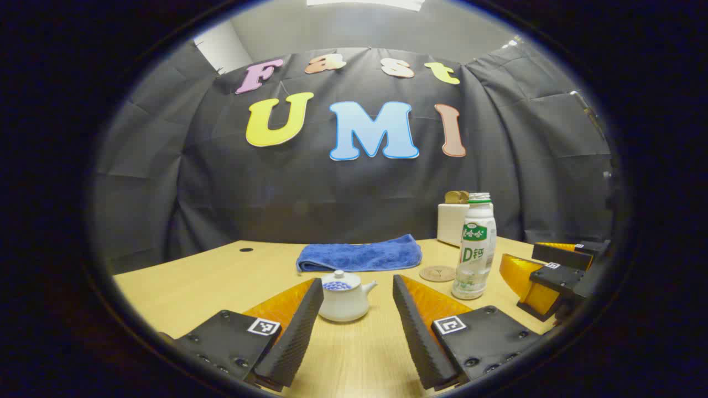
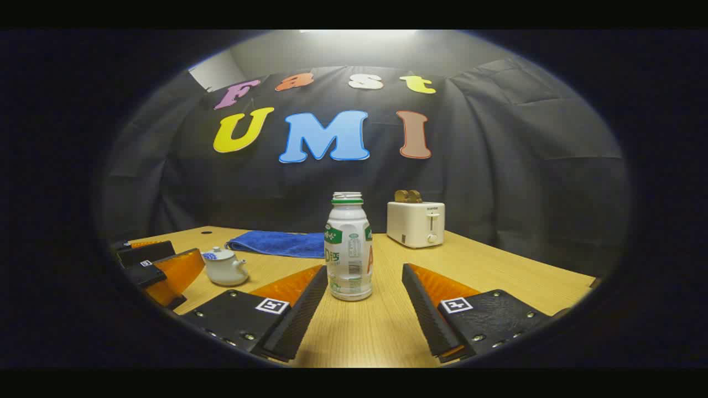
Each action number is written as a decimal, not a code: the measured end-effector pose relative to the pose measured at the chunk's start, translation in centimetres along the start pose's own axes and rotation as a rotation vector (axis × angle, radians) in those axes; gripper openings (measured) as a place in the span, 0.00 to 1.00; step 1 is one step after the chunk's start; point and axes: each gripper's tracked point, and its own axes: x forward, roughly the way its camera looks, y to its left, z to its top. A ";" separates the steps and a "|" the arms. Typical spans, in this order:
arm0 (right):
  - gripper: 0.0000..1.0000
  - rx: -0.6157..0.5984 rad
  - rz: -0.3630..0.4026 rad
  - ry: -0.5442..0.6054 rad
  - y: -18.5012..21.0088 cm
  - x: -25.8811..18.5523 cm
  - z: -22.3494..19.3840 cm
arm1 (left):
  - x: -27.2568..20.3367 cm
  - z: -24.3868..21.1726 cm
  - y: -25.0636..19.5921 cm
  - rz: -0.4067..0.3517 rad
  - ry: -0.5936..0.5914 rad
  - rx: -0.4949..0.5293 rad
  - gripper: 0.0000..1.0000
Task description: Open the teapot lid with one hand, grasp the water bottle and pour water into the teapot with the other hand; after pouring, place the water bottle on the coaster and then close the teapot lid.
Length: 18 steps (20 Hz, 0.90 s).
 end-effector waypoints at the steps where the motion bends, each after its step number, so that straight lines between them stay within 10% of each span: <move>1: 0.84 0.001 -0.005 0.001 -0.1 0.0 -0.1 | 0.1 0.0 0.0 0.000 0.001 0.001 0.89; 18: 0.87 0.004 -0.003 0.007 0.0 0.3 0.6 | 0.7 1.6 0.9 0.011 0.002 0.018 0.89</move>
